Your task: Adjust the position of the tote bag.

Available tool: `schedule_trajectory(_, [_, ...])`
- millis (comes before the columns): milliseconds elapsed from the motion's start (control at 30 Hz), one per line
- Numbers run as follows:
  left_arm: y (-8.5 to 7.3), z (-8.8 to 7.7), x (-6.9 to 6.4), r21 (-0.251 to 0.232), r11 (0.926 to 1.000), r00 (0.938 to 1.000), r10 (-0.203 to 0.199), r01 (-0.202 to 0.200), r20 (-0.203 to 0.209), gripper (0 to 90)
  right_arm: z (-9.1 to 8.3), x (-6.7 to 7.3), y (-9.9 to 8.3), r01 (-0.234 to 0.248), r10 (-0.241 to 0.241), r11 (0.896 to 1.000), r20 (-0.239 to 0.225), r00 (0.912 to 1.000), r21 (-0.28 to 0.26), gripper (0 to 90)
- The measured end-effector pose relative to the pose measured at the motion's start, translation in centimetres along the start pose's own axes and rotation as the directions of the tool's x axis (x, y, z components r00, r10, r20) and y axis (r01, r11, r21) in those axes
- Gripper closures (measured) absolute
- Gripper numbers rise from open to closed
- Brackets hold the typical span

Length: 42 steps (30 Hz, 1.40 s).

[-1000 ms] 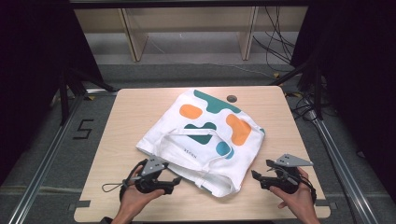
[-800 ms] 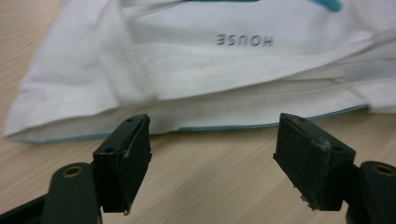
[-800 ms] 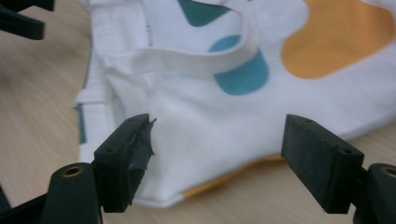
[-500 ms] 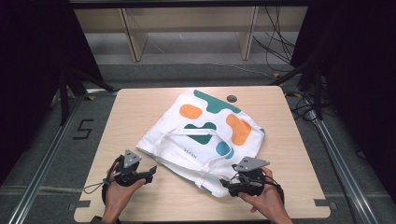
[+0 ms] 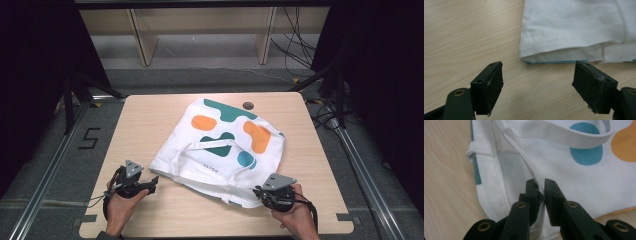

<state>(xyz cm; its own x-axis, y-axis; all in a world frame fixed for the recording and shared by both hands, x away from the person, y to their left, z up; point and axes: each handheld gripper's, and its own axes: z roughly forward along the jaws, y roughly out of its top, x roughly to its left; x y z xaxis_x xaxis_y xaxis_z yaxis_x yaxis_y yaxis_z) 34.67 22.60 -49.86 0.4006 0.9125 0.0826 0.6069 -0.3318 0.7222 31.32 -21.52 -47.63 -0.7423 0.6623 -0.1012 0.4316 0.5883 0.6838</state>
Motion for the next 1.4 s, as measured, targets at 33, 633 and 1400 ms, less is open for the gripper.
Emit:
schedule_trajectory(33, [0.0, 0.0, 0.0, 0.000, 1.0000, 1.0000, 0.000, 0.000, 0.000, 23.3, 0.0, 0.0, 0.0, 0.000, 0.000, 1.000, 0.000, 1.0000, 0.000, 81.9])
schedule_trajectory(633, [0.9, 3.2, -1.9, -0.016, 0.9947, 0.9948, 0.101, -0.101, -0.015, 30.4, -1.7, -2.3, -1.6, -0.026, 0.028, 0.999, 0.047, 0.9985, -0.041, 78.8])
schedule_trajectory(1400, [1.7, 1.5, -5.0, -0.079, 0.9324, 0.9330, 0.357, -0.353, 0.046, 75.8, -0.9, -3.1, -3.1, 0.014, -0.029, 0.994, 0.134, 0.9906, 0.105, 75.7])
